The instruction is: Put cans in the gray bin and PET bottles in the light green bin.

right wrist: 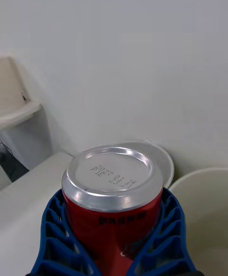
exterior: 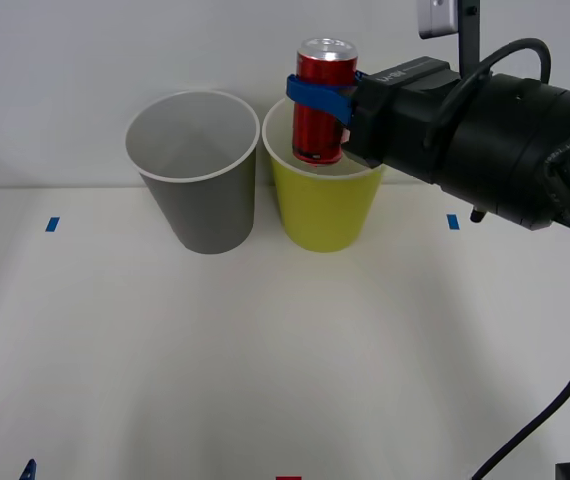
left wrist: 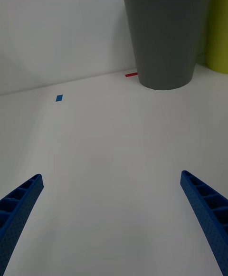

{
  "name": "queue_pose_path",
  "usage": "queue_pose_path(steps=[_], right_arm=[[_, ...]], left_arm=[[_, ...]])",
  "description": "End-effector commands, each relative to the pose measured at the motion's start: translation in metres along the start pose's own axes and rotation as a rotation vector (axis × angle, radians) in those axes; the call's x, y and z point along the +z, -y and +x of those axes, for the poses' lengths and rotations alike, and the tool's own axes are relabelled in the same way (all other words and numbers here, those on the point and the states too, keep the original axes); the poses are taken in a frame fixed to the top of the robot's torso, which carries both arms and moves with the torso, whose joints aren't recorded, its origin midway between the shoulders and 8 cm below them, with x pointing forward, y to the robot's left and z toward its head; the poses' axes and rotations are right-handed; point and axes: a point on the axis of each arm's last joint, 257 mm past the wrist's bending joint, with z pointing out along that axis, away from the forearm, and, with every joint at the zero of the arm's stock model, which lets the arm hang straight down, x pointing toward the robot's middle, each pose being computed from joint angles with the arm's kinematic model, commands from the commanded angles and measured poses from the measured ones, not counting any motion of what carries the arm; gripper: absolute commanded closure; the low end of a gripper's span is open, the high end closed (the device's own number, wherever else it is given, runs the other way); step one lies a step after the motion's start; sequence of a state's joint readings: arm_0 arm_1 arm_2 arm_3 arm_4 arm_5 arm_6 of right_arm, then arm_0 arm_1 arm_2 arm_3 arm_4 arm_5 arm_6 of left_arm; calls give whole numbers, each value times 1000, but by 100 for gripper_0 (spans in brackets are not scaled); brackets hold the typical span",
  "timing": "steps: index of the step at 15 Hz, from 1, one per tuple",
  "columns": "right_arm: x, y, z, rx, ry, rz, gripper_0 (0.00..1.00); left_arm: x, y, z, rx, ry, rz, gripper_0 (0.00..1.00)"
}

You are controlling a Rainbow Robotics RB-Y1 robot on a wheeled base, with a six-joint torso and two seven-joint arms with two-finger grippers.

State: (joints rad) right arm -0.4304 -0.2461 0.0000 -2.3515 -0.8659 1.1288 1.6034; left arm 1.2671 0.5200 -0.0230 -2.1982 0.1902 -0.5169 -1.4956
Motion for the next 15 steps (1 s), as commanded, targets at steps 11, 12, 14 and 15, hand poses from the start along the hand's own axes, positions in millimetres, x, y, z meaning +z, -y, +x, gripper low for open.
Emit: queue_pose_path(steps=[11,12,14,15], right_arm=[[103,-25,-13,-63,63,-104,100],[116,-23,-12,-58,65,-101,100],[138,-20,-11,-55,69,-93,100],[146,-16,-10,-54,66,-85,100]], left_arm=[[0,0,0,0,0,0,0],[0,0,0,0,0,0,0],[0,0,0,0,0,0,0],[0,0,0,0,0,0,0]])
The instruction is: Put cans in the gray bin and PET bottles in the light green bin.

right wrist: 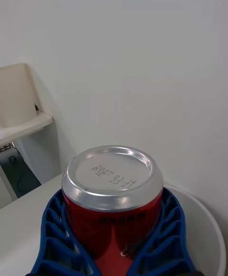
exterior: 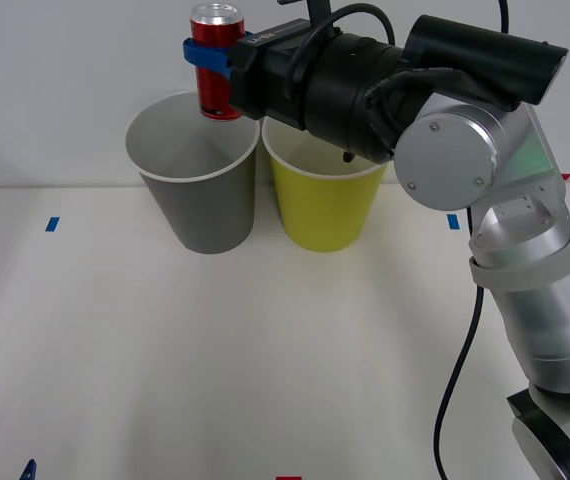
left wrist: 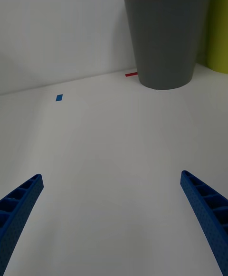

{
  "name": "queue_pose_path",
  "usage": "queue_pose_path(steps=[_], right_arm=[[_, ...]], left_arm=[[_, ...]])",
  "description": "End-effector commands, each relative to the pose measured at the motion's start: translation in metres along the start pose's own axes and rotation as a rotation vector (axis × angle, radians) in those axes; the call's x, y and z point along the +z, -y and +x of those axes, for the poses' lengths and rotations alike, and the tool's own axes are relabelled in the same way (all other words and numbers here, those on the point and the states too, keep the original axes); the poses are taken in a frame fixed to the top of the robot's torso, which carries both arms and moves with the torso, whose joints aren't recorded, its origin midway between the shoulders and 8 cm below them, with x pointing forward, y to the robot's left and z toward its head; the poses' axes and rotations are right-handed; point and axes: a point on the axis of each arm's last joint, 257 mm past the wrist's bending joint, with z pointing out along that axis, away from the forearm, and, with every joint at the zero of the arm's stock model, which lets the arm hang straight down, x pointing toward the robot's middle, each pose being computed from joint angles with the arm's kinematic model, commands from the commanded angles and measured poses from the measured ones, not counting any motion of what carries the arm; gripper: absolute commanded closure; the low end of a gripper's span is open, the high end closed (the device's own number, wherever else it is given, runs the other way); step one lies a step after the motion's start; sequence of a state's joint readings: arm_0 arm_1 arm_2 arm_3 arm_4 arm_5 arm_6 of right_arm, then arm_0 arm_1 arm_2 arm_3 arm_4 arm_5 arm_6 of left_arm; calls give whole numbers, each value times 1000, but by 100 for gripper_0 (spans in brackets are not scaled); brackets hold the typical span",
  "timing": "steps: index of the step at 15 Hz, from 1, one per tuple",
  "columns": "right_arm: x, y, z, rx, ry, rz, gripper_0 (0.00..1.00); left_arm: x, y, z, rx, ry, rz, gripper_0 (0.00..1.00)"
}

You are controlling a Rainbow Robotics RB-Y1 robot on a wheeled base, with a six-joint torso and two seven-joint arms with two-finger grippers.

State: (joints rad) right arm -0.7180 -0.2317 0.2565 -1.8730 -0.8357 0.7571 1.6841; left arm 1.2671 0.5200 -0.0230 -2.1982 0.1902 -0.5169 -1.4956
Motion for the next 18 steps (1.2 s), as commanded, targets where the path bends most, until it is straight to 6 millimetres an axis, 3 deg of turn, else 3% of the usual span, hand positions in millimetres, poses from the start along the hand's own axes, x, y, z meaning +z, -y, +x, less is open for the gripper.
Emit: queue_pose_path(steps=[1,7,14,18], right_arm=[[27,7,1,-9,-2,10,100],[69,18,20,-30,30,45,100],[90,36,26,-21,16,84,100],[105,34,28,-17,10,86,100]], left_arm=[[0,0,0,0,0,0,0],[0,0,0,0,0,0,0],[0,0,0,0,0,0,0],[0,0,0,0,0,0,0]])
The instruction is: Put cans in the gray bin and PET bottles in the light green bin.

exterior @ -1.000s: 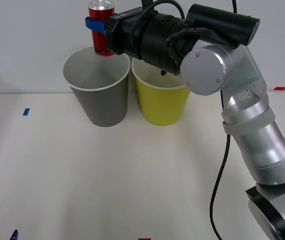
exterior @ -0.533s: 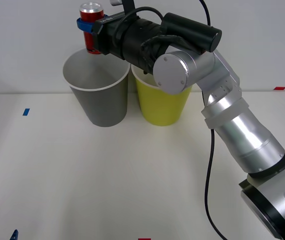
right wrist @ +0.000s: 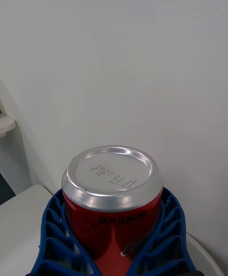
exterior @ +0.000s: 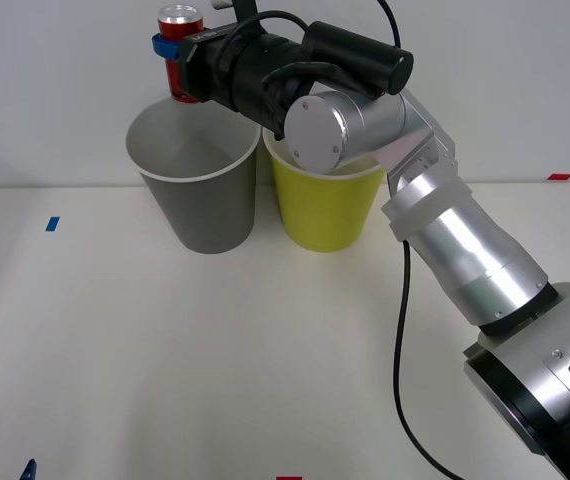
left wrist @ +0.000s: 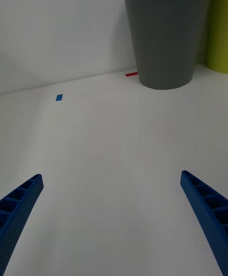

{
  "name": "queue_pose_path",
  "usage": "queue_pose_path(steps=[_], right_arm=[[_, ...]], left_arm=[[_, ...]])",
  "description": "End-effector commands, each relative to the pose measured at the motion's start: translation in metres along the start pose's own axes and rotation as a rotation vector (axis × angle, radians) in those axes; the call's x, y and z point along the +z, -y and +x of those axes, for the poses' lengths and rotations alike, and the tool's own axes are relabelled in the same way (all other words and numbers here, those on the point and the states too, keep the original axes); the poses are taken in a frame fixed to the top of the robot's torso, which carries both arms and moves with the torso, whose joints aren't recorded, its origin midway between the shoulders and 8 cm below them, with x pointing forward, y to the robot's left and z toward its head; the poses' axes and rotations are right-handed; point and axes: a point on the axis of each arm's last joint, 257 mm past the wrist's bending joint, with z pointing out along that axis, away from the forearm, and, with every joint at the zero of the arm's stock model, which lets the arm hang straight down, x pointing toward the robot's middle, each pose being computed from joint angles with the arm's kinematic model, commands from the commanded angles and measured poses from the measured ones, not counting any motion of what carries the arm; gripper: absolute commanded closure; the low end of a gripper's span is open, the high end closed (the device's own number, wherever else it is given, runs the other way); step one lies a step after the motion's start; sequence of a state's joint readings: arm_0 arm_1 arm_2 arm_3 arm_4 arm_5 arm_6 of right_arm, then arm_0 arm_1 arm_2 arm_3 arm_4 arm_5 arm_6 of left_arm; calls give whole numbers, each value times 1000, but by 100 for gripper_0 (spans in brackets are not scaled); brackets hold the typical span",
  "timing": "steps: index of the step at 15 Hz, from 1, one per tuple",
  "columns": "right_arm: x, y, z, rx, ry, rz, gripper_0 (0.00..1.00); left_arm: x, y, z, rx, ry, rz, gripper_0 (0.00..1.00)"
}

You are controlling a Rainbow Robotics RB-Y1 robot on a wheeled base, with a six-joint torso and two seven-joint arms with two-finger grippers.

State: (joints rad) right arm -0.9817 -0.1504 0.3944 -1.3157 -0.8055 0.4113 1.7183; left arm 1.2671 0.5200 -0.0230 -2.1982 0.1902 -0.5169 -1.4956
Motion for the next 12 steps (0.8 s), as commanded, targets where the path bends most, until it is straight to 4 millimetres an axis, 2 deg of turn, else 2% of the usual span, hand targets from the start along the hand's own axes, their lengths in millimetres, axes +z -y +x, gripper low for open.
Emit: queue_pose_path(steps=[1,7,8,9,10,11,12], right_arm=[[9,-8,-1,-6,-4,-7,100],[12,-13,2,-15,-6,-12,100],[13,-15,2,-16,-6,-16,90],[13,-17,3,-21,-7,-18,76],[14,-20,1,-26,-1,-21,56],[15,-22,0,-26,8,-22,41],[16,-28,-2,-26,20,-29,32]], left_arm=[[0,0,0,0,0,0,0],[0,0,0,0,0,0,0],[0,0,0,0,0,0,0],[0,0,0,0,0,0,0],[0,0,0,0,0,0,0],[0,0,0,0,0,0,0],[0,0,0,0,0,0,0]])
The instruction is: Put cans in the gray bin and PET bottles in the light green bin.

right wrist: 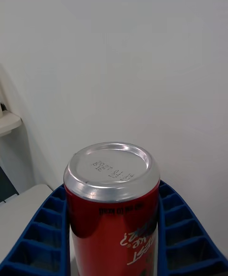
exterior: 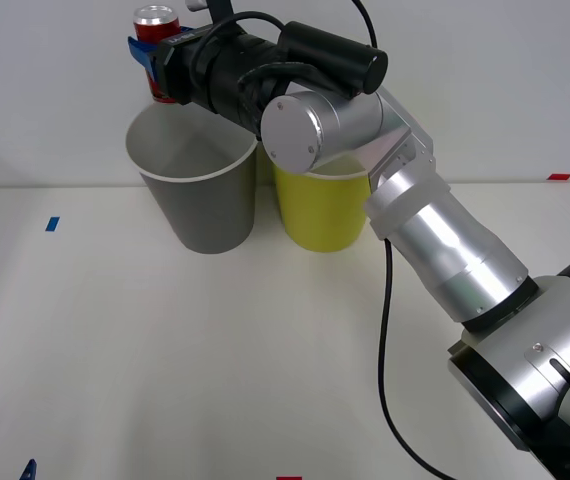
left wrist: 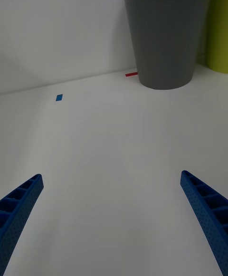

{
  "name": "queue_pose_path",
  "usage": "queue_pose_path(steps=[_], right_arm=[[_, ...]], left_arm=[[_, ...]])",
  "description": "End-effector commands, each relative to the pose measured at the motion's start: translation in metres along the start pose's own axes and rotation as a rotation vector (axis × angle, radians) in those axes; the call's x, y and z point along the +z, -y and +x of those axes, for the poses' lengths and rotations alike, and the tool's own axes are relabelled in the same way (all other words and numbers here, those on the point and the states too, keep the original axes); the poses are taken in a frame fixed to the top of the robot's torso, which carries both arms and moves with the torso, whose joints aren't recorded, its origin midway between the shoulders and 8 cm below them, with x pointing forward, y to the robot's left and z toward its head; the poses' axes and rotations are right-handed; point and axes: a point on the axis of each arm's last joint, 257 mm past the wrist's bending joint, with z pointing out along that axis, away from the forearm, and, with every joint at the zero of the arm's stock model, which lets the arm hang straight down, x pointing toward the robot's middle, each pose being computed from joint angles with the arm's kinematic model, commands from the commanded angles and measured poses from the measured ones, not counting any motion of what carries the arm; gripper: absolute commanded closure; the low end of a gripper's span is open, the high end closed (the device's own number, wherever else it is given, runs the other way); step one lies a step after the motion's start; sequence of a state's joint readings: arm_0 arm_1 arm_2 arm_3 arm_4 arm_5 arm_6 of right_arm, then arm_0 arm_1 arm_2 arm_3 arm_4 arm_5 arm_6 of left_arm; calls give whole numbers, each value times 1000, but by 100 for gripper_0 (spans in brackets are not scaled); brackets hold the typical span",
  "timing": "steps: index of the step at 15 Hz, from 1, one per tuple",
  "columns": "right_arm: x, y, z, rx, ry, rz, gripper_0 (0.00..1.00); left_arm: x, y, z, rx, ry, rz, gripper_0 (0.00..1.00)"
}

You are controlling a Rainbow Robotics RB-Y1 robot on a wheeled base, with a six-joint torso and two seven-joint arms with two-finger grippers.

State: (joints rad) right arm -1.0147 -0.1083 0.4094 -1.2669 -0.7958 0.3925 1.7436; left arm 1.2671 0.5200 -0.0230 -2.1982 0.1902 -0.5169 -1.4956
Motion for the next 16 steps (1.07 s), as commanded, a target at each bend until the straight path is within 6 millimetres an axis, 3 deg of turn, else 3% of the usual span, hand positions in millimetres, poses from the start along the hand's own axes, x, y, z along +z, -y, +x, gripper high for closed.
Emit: queue_pose_path(steps=[1,5,7,9,16], right_arm=[[3,-10,-7,-1,37,-8,29],[4,-9,-12,-18,63,1,19],[4,-8,-15,-31,76,6,6],[4,-8,-16,-34,79,7,0],[3,-6,-14,6,49,2,0]], left_arm=[[0,0,0,0,0,0,0],[0,0,0,0,0,0,0],[0,0,0,0,0,0,0],[0,0,0,0,0,0,0],[0,0,0,0,0,0,0]])
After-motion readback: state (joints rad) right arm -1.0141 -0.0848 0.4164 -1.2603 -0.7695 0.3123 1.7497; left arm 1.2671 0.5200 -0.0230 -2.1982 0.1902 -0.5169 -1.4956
